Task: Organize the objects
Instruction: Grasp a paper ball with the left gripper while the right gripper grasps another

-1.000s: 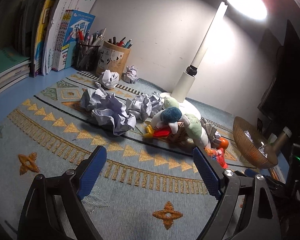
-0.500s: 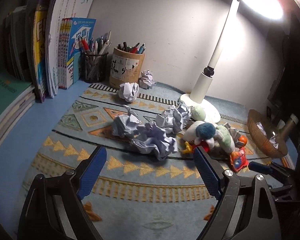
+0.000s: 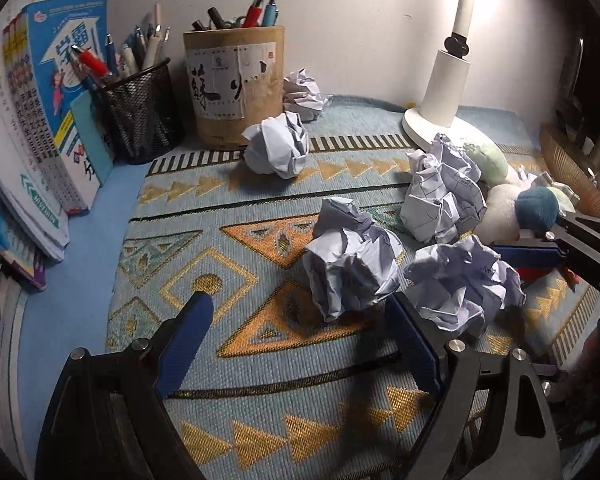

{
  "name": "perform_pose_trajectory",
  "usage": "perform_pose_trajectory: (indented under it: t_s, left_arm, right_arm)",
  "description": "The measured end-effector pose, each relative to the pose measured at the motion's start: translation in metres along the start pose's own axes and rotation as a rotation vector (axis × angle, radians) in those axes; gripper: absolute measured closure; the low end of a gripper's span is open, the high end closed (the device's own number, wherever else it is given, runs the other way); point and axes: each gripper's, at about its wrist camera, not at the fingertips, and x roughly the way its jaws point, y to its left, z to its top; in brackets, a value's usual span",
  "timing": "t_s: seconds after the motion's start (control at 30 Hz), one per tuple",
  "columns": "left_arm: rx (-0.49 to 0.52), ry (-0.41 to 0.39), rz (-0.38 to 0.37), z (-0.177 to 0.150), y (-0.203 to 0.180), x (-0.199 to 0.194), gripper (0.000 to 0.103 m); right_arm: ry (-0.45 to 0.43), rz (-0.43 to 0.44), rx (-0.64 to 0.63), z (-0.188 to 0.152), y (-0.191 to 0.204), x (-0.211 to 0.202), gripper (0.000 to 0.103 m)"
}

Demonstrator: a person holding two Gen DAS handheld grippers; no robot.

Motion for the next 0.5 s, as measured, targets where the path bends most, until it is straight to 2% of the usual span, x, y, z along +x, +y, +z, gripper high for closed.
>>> perform_pose_trajectory:
  t_s: [0.07,0.17,0.23,0.27,0.3,0.33,0.4,0.5]
  left_arm:
    - [0.035,0.016,-0.037,0.005,-0.004,0.006,0.031]
    - [0.077,0.005,-0.051,0.008,-0.011,0.007,0.032]
    - [0.087,-0.010,-0.056,0.011,-0.015,0.006,0.036]
    - [0.093,-0.009,-0.054,0.013,-0.016,0.007,0.044]
    - [0.093,-0.011,-0.063,0.013,-0.017,0.008,0.048]
    - [0.087,-0.009,-0.072,0.014,-0.018,0.009,0.053]
    - [0.091,-0.015,-0.069,0.014,-0.018,0.010,0.055]
    - [0.039,-0.034,-0.091,0.013,-0.016,0.002,0.061]
  right_arm:
    - [-0.019,-0.052,-0.041,0.004,0.003,0.002,0.034]
    - [-0.041,-0.092,-0.064,0.001,0.005,0.006,0.033]
    - [-0.051,-0.088,-0.068,0.000,0.004,0.003,0.043]
    - [-0.067,-0.095,-0.064,-0.001,0.004,0.000,0.058]
    - [-0.072,-0.100,-0.052,-0.001,0.001,-0.001,0.060]
    - [-0.076,-0.094,-0.034,-0.001,-0.001,-0.003,0.061]
    - [-0.072,-0.081,0.001,-0.002,-0.010,-0.008,0.063]
    - [-0.065,0.036,0.116,-0.002,-0.030,-0.033,0.064]
